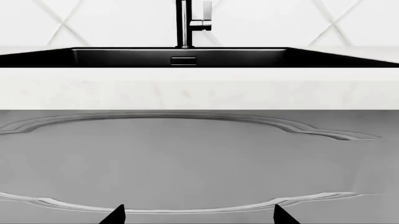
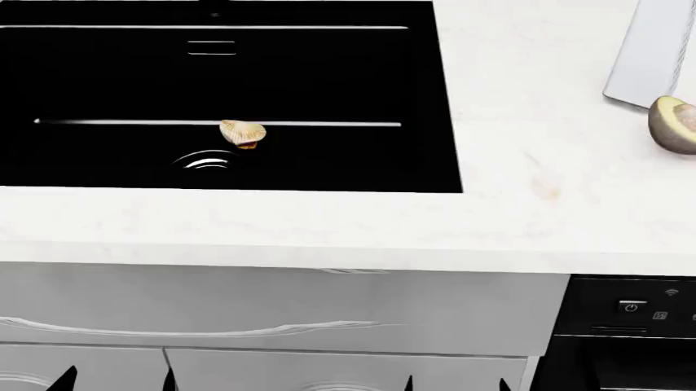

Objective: Turn on the sink faucet.

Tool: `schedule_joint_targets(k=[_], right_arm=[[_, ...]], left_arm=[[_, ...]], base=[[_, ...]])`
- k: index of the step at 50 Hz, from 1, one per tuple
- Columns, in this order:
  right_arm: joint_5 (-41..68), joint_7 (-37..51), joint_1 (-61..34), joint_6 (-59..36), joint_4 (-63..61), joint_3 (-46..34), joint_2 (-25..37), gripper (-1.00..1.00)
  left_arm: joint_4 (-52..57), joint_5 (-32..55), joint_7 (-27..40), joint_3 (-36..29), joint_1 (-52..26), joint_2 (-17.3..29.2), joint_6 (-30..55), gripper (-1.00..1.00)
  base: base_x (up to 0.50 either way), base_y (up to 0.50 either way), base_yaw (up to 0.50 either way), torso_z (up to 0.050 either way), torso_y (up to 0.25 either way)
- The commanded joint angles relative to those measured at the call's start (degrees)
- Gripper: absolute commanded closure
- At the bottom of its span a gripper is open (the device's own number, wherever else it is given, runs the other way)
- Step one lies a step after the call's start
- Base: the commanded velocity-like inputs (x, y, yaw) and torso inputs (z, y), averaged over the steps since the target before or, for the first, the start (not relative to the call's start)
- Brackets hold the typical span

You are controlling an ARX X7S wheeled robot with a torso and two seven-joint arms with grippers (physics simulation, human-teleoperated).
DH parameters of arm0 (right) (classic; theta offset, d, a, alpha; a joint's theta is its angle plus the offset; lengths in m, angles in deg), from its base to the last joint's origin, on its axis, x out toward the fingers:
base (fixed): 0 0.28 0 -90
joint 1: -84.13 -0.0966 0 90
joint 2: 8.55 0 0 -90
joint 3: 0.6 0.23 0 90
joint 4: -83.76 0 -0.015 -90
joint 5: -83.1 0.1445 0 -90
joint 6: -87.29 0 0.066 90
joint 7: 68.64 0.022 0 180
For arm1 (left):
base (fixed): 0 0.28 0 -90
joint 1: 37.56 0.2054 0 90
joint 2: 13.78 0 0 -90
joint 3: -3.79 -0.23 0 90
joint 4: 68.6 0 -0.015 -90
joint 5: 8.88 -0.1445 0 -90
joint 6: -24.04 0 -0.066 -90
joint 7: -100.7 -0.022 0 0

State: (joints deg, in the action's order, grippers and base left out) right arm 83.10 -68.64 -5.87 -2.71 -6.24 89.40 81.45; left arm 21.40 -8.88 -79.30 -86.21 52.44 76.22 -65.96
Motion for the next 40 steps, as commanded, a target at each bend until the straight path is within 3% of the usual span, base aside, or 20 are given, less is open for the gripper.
schedule_joint_targets(k=[1, 20, 40], right_arm=[[1.5, 1.1, 0.2, 0.6, -0.3, -0.8, 0.9, -1.0], [4.1, 4.7, -0.6, 0.5, 0.4, -3.6, 3.4, -1.0], [5.0, 6.9, -0.6, 0.6, 0.6, -5.1, 4.8, -1.0]], left_arm=[[0.1, 0.9, 1.1, -1.0, 0.1, 0.9, 0.0, -1.0], [-0.8, 3.3, 5.1, -4.4, -1.0, 3.2, 0.6, -1.0], [-0.9, 4.6, 7.0, -6.0, -1.1, 4.8, 1.1, -1.0]], base=[[0.0, 0.0, 0.0, 0.0, 0.0], [0.0, 0.01, 0.0, 0.0, 0.0], [0.0, 0.48, 0.0, 0.0, 0.0]])
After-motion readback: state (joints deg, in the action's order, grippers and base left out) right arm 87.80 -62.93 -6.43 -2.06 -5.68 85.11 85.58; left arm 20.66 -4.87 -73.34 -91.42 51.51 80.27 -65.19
